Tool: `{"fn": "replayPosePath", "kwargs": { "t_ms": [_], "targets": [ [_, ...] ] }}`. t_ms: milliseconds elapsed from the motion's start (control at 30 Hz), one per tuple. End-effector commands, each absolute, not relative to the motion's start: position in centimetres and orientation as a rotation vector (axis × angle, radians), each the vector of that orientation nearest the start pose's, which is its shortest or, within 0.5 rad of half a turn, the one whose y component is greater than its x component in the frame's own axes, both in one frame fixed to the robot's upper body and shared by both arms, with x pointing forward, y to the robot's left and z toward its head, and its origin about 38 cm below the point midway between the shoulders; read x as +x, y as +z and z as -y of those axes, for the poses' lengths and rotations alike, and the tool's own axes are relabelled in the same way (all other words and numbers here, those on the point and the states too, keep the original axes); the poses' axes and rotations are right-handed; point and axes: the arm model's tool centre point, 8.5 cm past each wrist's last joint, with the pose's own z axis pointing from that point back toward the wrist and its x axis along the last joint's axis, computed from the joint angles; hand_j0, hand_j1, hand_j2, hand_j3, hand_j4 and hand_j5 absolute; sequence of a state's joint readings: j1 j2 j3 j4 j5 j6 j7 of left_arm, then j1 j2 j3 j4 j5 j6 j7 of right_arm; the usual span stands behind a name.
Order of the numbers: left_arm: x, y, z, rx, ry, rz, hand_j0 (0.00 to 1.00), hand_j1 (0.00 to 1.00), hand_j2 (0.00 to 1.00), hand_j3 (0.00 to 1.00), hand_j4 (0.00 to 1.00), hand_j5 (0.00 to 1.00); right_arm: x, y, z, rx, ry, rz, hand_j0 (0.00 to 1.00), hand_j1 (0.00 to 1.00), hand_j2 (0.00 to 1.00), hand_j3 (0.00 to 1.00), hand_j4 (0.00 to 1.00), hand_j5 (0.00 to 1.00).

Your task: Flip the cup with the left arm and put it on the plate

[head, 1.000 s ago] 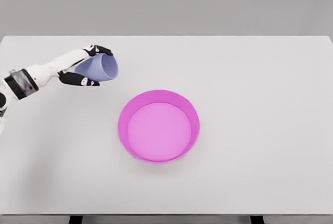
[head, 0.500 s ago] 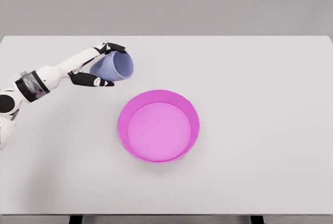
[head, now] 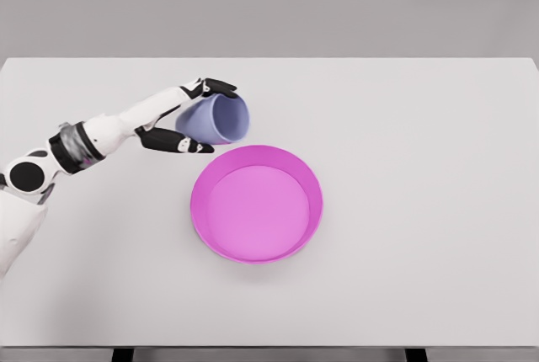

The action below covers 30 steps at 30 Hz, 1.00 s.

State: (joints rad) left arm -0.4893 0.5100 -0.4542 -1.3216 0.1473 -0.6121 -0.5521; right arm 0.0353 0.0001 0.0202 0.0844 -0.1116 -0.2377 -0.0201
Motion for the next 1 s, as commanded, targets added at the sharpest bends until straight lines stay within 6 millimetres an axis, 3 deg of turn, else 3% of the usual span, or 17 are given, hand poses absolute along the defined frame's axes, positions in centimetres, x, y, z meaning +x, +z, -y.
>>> {"fn": "replayPosePath", "kwargs": {
  "t_ms": [0,600,700,967],
  "targets": [
    [43.4,18.5,-23.6,-0.238,-1.343,1.918,0.70,0.70,0.70,0.70,0.70,0.70,-2.7,-25.7,27.6,-0.125,-0.086,0.121,1.00,1.00,1.00,1.00,1.00,1.00],
    [38.4,15.2,-16.5,-0.585,-1.402,1.867,0.70,0.70,0.70,0.70,0.70,0.70,-2.7,-25.7,27.6,-0.125,-0.086,0.121,1.00,1.00,1.00,1.00,1.00,1.00],
    [37.9,14.7,-16.1,-0.617,-1.417,1.842,0.70,0.70,0.70,0.70,0.70,0.70,-2.7,-25.7,27.6,-0.125,-0.086,0.121,1.00,1.00,1.00,1.00,1.00,1.00],
    [38.8,16.3,-16.2,-0.662,-1.452,1.819,0.70,0.70,0.70,0.70,0.70,0.70,-2.7,-25.7,27.6,-0.125,-0.086,0.121,1.00,1.00,1.00,1.00,1.00,1.00]
  ]
}}
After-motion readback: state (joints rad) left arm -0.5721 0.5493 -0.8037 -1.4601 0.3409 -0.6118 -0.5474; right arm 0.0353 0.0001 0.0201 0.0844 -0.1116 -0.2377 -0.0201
